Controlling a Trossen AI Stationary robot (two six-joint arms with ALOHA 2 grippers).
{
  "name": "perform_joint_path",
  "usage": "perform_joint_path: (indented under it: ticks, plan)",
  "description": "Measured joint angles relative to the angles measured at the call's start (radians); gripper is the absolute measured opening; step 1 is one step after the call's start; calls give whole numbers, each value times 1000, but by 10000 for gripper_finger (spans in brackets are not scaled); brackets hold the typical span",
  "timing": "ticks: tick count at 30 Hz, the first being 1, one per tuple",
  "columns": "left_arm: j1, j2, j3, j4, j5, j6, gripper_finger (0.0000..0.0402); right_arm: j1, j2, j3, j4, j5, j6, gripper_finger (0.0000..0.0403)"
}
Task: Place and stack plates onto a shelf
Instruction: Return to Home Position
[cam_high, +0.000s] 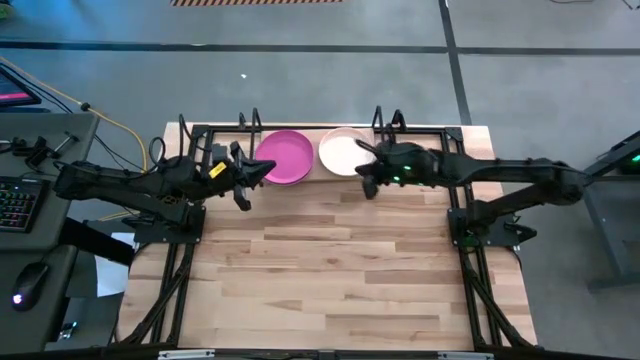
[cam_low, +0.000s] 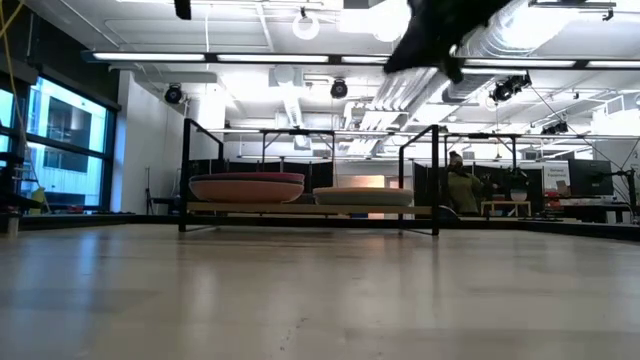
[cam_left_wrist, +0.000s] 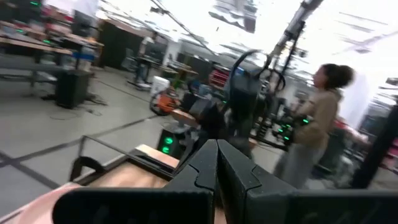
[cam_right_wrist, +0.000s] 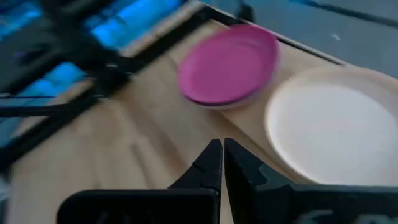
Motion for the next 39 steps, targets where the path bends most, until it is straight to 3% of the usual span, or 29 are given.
perform_joint_path:
  ticks: [8, 16, 24, 33, 37, 39]
  plan:
    - [0, 1, 0, -2, 15, 0, 0, 110, -154, 0, 65, 0, -85, 0]
    - [0, 2, 0, -5, 19, -7, 0, 126, -174, 0, 81, -6, -144, 0]
    - [28, -50, -5, -85, 94, 8, 0, 112, -186, 0, 82, -45, -136, 0]
    - [12, -135, -284, 248, 114, -17, 0, 103, -217, 0, 97, -83, -154, 0]
    - [30, -208, -360, 227, 107, -18, 0, 103, -222, 0, 99, -83, -188, 0]
    - [45, -246, -372, 141, 106, -18, 0, 103, -221, 0, 96, -87, -183, 0]
